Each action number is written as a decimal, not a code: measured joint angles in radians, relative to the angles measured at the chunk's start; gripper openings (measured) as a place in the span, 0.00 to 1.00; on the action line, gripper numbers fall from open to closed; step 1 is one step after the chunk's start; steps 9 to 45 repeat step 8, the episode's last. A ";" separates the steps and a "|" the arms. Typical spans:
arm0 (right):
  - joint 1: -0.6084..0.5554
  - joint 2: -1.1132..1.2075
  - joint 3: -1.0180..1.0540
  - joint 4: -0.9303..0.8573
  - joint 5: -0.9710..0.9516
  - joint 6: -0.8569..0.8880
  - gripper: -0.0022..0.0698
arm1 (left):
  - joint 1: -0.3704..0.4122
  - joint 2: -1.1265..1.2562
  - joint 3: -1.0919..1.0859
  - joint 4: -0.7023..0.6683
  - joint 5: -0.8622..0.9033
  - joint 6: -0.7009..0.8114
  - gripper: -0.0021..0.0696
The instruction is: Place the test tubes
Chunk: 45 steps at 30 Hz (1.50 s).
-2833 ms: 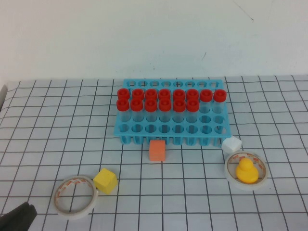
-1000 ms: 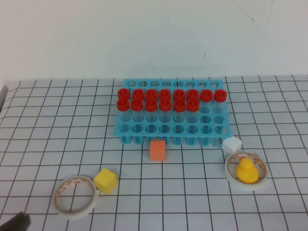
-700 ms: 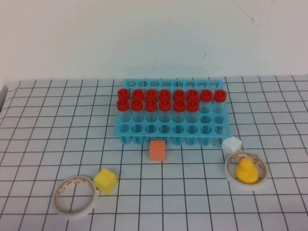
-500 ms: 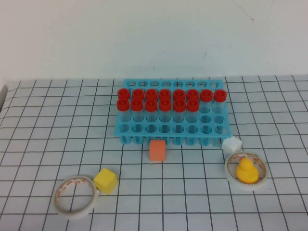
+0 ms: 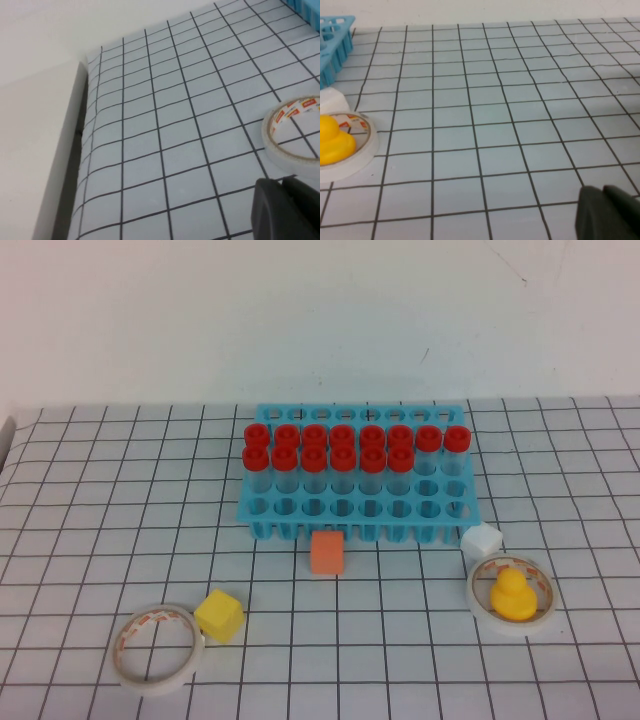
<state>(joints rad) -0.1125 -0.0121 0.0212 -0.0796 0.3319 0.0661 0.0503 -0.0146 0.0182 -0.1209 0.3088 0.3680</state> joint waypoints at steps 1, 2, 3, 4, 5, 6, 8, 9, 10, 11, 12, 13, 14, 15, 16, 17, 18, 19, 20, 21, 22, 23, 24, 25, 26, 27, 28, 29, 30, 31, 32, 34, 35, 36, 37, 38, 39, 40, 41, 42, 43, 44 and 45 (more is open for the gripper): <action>0.000 0.000 0.000 0.000 0.000 0.000 0.03 | 0.000 0.000 0.000 -0.012 0.001 0.002 0.03; 0.000 0.000 0.000 0.000 0.000 0.000 0.03 | 0.000 0.000 0.000 -0.023 0.001 0.003 0.03; 0.000 0.000 0.000 0.000 0.000 0.000 0.03 | 0.000 0.000 0.000 -0.034 0.001 0.003 0.03; 0.000 0.000 0.000 0.000 0.000 0.000 0.03 | 0.000 0.000 0.000 -0.042 0.001 0.003 0.03; 0.000 0.000 0.000 0.000 0.000 0.000 0.03 | 0.000 0.000 0.000 -0.046 0.002 0.003 0.03; 0.000 0.000 0.000 0.000 0.000 0.000 0.03 | 0.000 0.000 0.000 -0.049 0.002 0.005 0.03; 0.000 0.000 0.000 0.000 0.000 0.000 0.03 | 0.000 0.000 0.000 -0.051 0.002 0.007 0.03; 0.000 0.000 0.000 0.000 0.000 0.000 0.03 | 0.000 0.000 0.000 -0.051 0.002 0.007 0.03; 0.000 0.000 0.000 0.000 0.000 0.000 0.03 | 0.000 0.000 0.000 -0.051 0.002 0.007 0.03; 0.000 0.000 0.000 0.000 0.000 0.000 0.03 | 0.000 0.000 0.000 -0.051 0.002 0.007 0.03; 0.000 0.000 0.000 0.000 0.000 0.000 0.03 | 0.000 0.000 0.000 -0.051 0.002 0.007 0.03; 0.000 0.000 0.000 0.000 0.000 0.000 0.03 | 0.000 0.000 0.000 -0.051 0.002 0.007 0.03; 0.000 0.000 0.000 0.000 0.000 0.000 0.03 | 0.000 0.000 0.000 -0.051 0.002 0.007 0.03; 0.000 0.000 0.000 0.000 0.000 0.000 0.03 | 0.000 0.000 0.000 -0.051 0.002 0.007 0.03; 0.000 0.000 0.000 0.000 0.000 0.000 0.03 | 0.000 0.000 0.000 -0.051 0.002 0.007 0.03; 0.000 0.000 0.000 0.000 0.000 0.000 0.03 | 0.000 0.000 0.000 -0.051 0.002 0.007 0.03; 0.000 0.000 0.000 0.000 0.000 0.000 0.03 | 0.000 0.000 0.000 -0.051 0.002 0.007 0.03; 0.000 0.000 0.000 0.000 0.000 0.000 0.03 | 0.000 0.000 0.000 -0.051 0.002 0.007 0.03; 0.000 0.000 0.000 0.000 0.000 0.000 0.03 | 0.000 0.000 0.000 -0.051 0.002 0.007 0.03; 0.000 0.000 0.000 0.000 0.000 0.000 0.03 | 0.000 0.000 0.000 -0.051 0.002 0.007 0.03; 0.000 0.000 0.000 0.000 0.000 0.000 0.03 | 0.000 0.000 0.000 -0.051 0.002 0.007 0.03; 0.000 0.000 0.000 0.000 0.000 0.000 0.03 | 0.000 0.000 0.000 -0.051 0.002 0.007 0.03; 0.000 0.000 0.000 0.000 0.000 0.000 0.03 | 0.000 0.000 0.000 -0.051 0.002 0.007 0.03; 0.000 0.000 0.000 0.000 0.000 0.000 0.03 | 0.000 0.000 0.000 -0.051 0.002 0.007 0.03; 0.000 0.000 0.000 0.000 0.000 0.000 0.03 | 0.000 0.000 0.000 -0.051 0.002 0.007 0.03; 0.000 0.000 0.000 0.000 0.000 0.000 0.03 | 0.000 0.000 0.000 -0.051 0.002 0.007 0.03; 0.000 0.000 0.000 0.000 0.000 0.000 0.03 | 0.000 0.000 0.000 -0.051 0.002 0.007 0.03; 0.000 0.000 0.000 0.000 0.000 0.000 0.03 | 0.000 0.000 0.000 -0.051 0.002 0.007 0.03; 0.000 0.000 0.000 0.000 0.000 0.000 0.03 | 0.000 0.000 0.000 -0.051 0.002 0.007 0.03; 0.000 0.000 0.000 0.000 0.000 0.000 0.03 | 0.000 0.000 0.000 -0.051 0.002 0.007 0.03; 0.000 0.000 0.000 0.000 0.000 0.000 0.03 | 0.000 0.000 0.000 -0.051 0.002 0.007 0.03; 0.000 0.000 0.000 0.000 0.000 0.000 0.03 | 0.000 0.000 0.000 -0.051 0.002 0.007 0.03; 0.000 0.000 0.000 0.000 0.000 0.000 0.03 | 0.000 0.000 0.000 -0.051 0.002 0.007 0.03; 0.000 0.000 0.000 0.000 0.000 0.000 0.03 | 0.000 0.000 0.000 -0.051 0.002 0.007 0.03; 0.000 0.000 0.000 0.000 0.000 0.000 0.03 | 0.000 0.000 0.000 -0.051 0.002 0.007 0.03; 0.000 0.000 0.000 0.000 0.000 0.000 0.03 | 0.000 0.000 0.000 -0.051 0.002 0.007 0.03; 0.000 0.000 0.000 0.000 0.000 0.000 0.03 | 0.000 0.000 0.000 -0.051 0.002 0.007 0.03; 0.000 0.000 0.000 0.000 0.000 0.000 0.03 | 0.000 0.000 0.000 -0.051 0.002 0.007 0.03; 0.000 0.000 0.000 0.000 0.000 0.000 0.03 | 0.000 0.000 0.000 -0.051 0.002 0.007 0.03; 0.000 0.000 0.000 0.000 0.000 0.000 0.03 | 0.000 0.000 0.000 -0.051 0.002 0.007 0.03; 0.000 0.000 0.000 0.000 0.000 0.000 0.03 | 0.000 0.000 0.000 -0.051 0.002 0.007 0.03; 0.000 0.000 0.000 0.000 0.000 0.000 0.03 | 0.000 0.000 0.000 -0.051 0.002 0.007 0.03; 0.000 0.000 0.000 0.000 0.000 0.000 0.03 | 0.000 0.000 0.000 -0.051 0.002 0.007 0.03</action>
